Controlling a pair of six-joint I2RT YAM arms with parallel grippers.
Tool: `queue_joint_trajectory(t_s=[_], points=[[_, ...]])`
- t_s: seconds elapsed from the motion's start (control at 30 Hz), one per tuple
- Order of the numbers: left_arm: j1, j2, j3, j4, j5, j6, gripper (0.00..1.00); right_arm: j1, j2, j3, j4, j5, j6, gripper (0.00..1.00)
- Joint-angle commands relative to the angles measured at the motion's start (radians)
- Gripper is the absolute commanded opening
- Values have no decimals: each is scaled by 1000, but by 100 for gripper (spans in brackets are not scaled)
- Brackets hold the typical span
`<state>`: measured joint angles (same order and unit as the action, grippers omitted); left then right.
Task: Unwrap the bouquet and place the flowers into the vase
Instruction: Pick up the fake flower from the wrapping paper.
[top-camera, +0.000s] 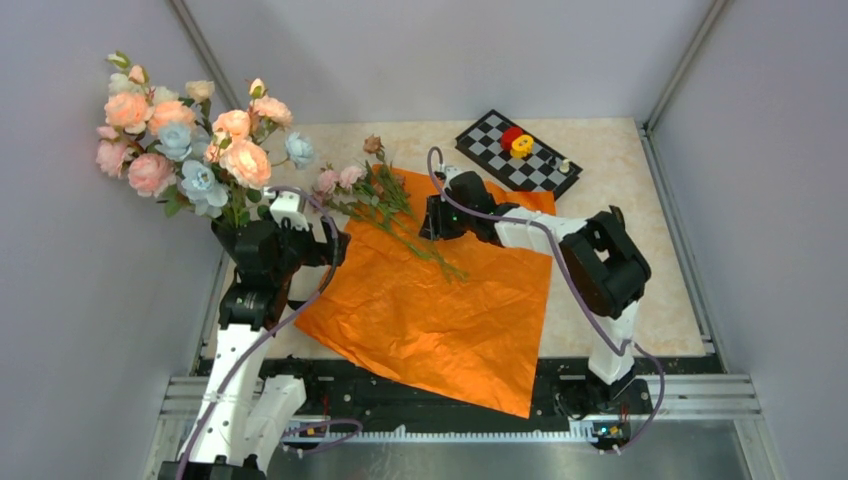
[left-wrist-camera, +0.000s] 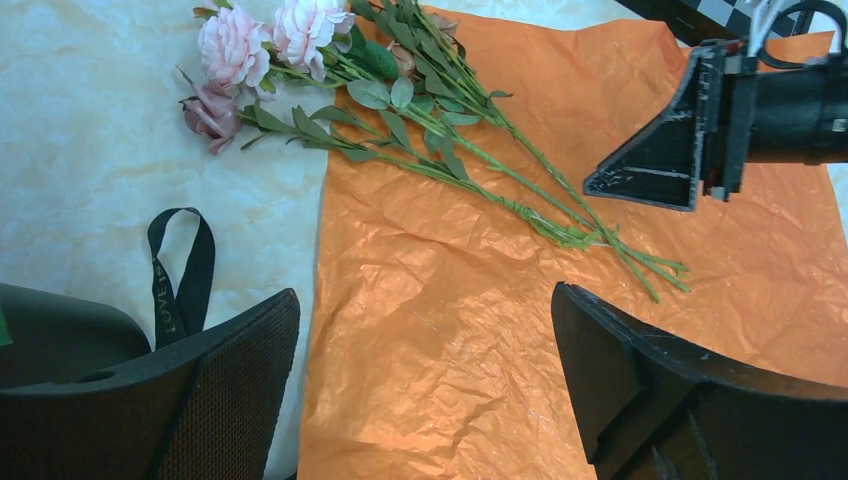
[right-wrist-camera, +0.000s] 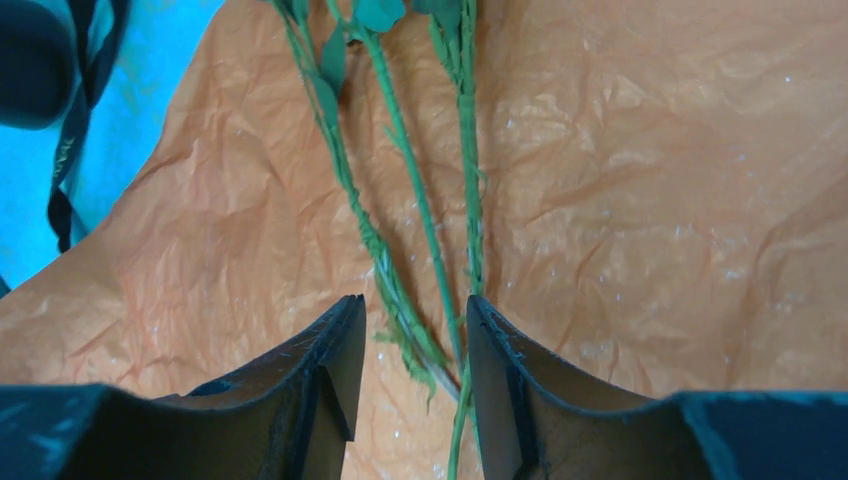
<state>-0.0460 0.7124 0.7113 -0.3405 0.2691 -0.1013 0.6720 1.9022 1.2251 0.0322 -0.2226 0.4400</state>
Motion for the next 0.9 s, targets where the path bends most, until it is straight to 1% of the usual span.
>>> queue_joint_trajectory(t_s=[0.0,0.17,0.57,0.73,0.87], points=[[-2,7,3,43,-31,17,99,6,89,132,-65,7,-12,41],[-2,8,2,40,-68,21,99,6,148,197,-100,26,-41,39],[-2,24,3,37,-68,22,99,-8,264,354,-158,50,-98,35],[-2,23,2,37,-72,26,99,-18,304,404,-157,16,-101,32],[-2,23,1,37,-72,26,99,-19,338,450,-160,-41,-100,31]])
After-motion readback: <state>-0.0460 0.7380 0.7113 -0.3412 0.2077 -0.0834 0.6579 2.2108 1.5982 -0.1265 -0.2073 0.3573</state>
